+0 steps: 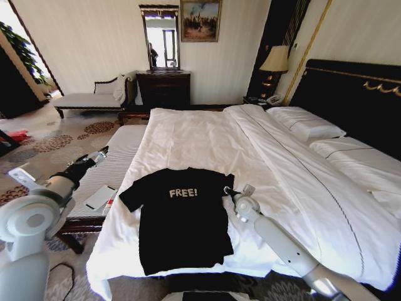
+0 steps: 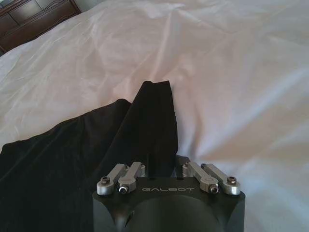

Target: Fold the clothes on the bed.

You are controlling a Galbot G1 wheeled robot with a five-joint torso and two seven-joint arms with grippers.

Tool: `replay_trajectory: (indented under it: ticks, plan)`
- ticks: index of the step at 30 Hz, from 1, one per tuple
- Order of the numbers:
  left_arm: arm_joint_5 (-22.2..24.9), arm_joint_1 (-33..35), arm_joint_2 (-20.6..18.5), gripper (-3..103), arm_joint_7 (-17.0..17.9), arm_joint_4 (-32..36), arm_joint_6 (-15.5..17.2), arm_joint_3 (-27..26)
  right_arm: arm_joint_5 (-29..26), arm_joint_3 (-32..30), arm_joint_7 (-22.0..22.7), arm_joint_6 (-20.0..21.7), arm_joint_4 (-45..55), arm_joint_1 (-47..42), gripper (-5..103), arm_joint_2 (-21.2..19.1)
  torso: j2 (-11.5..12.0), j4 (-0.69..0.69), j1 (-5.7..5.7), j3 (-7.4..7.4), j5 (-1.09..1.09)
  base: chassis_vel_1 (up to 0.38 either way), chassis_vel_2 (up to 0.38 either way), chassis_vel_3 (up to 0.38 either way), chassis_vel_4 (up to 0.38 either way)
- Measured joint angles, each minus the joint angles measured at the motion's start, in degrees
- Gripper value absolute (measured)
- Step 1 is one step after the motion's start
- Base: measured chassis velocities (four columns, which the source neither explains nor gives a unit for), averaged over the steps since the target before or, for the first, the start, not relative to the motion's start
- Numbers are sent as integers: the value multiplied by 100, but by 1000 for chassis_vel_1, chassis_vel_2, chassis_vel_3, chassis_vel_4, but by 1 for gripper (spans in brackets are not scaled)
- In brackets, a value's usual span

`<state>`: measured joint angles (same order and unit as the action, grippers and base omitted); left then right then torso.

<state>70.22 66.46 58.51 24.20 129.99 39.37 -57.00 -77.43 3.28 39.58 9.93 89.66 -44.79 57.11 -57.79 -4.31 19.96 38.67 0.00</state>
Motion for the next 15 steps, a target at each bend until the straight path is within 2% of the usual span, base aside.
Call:
replay_trajectory:
  ticks: [1, 2, 4, 5, 7, 10, 15]
  plan:
    - [-2, -6, 1, 100, 0, -2, 0, 5, 6, -10, 0, -1, 23, -22, 27, -11, 0, 0, 0, 0, 0, 0, 0, 0, 0]
    - [-2, -6, 1, 100, 0, -2, 0, 5, 6, -10, 0, -1, 23, -22, 27, -11, 0, 0, 0, 0, 0, 0, 0, 0, 0]
    - [-5, -19, 1, 100, 0, -9, -1, 13, 24, -29, 0, -4, 79, -60, 17, -32, 0, 0, 0, 0, 0, 0, 0, 0, 0]
    - [-9, -22, 1, 100, 0, -13, -1, 16, 34, -39, 0, -6, 105, -74, 17, -39, 0, 0, 0, 0, 0, 0, 0, 0, 0]
    - [-19, -23, 0, 100, 0, -15, -4, 20, 42, -62, 2, -14, 161, -93, 6, -50, 0, 0, 0, 0, 0, 0, 0, 0, 0]
    - [-25, -23, -2, 100, 0, -16, -5, 19, 45, -93, 16, -23, 270, -123, 1, -72, 0, 0, 0, 0, 0, 0, 0, 0, 0]
    - [-26, -17, -6, 100, 0, -26, -7, 5, 64, -108, 92, -20, 415, -139, 1, -116, 0, 0, 0, 0, 0, 0, 0, 0, 0]
